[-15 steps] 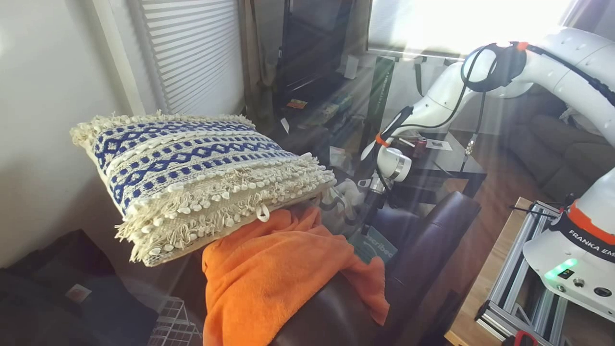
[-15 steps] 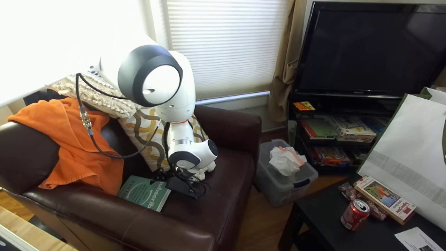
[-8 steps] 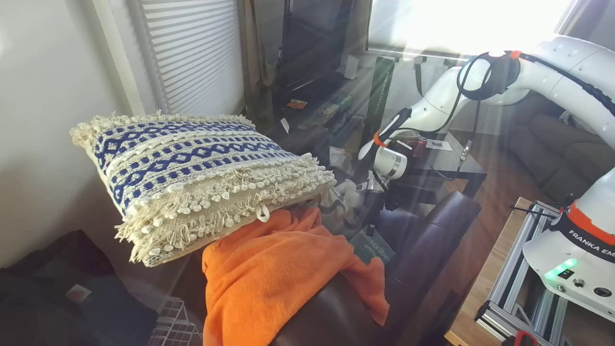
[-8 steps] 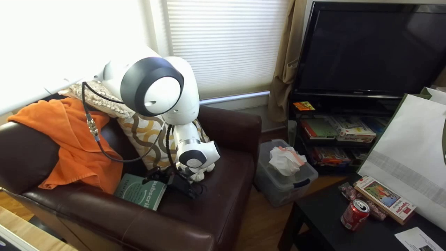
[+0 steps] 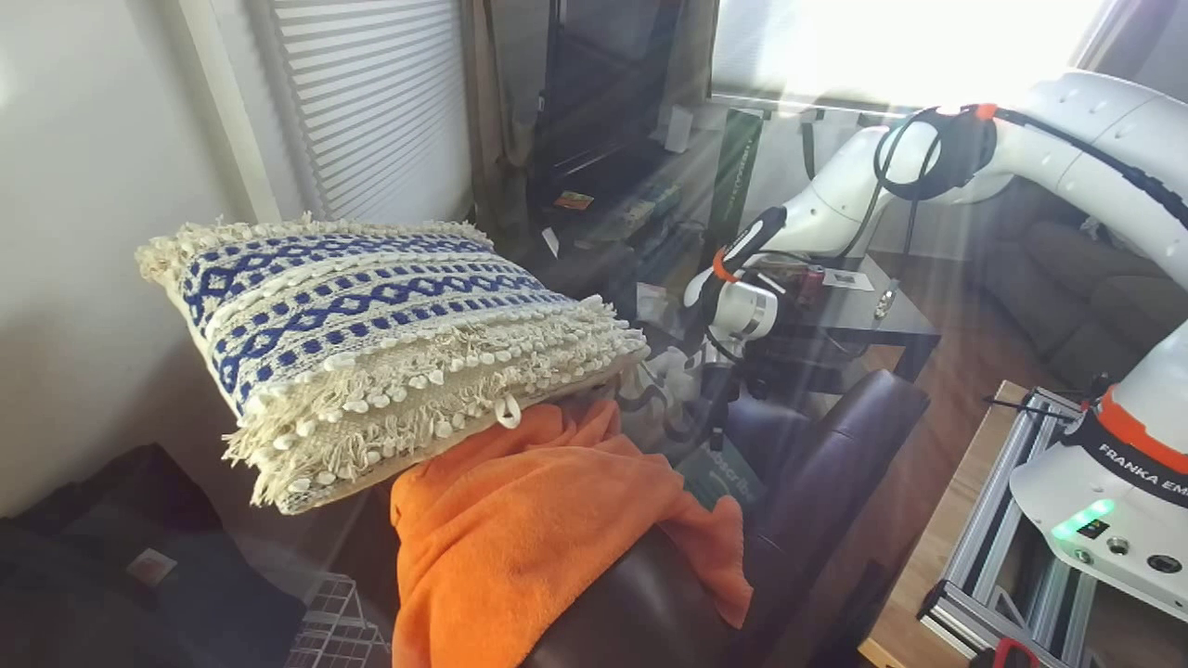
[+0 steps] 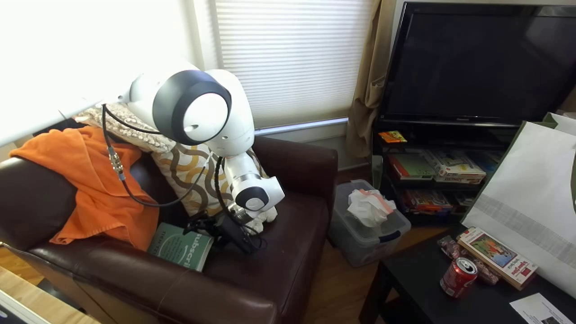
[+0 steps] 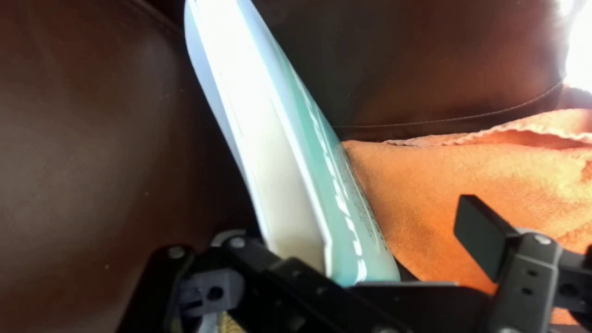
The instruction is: Put the book on top of the sofa
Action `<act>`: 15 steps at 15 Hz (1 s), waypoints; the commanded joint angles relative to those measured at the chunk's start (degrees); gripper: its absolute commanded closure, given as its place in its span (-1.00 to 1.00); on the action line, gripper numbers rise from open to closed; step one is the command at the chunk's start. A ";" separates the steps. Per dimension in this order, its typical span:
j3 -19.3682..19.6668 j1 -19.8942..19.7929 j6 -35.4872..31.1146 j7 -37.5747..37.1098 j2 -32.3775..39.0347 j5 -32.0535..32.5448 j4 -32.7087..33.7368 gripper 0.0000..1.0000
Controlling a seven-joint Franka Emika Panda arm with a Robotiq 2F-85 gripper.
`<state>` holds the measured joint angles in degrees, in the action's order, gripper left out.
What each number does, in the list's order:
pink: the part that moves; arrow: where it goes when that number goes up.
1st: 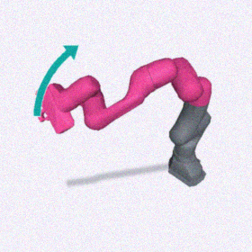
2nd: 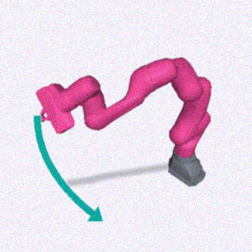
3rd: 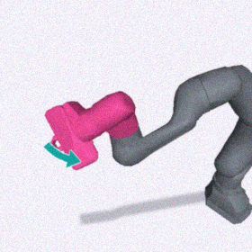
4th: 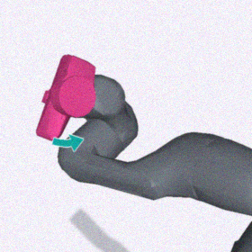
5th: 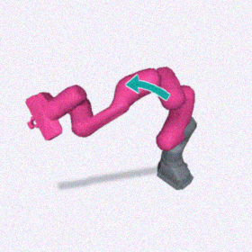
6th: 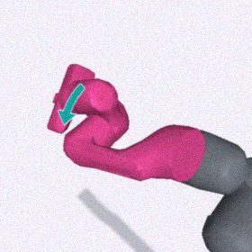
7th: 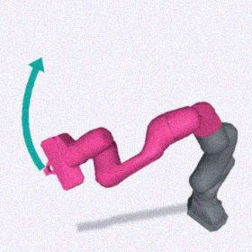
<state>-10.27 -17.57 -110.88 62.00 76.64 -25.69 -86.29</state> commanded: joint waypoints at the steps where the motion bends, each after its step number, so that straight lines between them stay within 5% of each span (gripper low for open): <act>1: 1.31 1.96 -1.98 -0.43 -2.23 3.91 -4.15 -0.46; 3: 1.04 3.10 -4.97 0.70 -2.54 5.76 -4.77 -0.31; 9: 0.64 5.89 -22.47 0.68 -7.27 11.64 -13.89 0.64; 15: -4.13 -1.09 -36.05 10.99 -20.36 10.56 -31.30 0.73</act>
<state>-12.09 -13.64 -140.05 68.30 64.20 -16.15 -106.43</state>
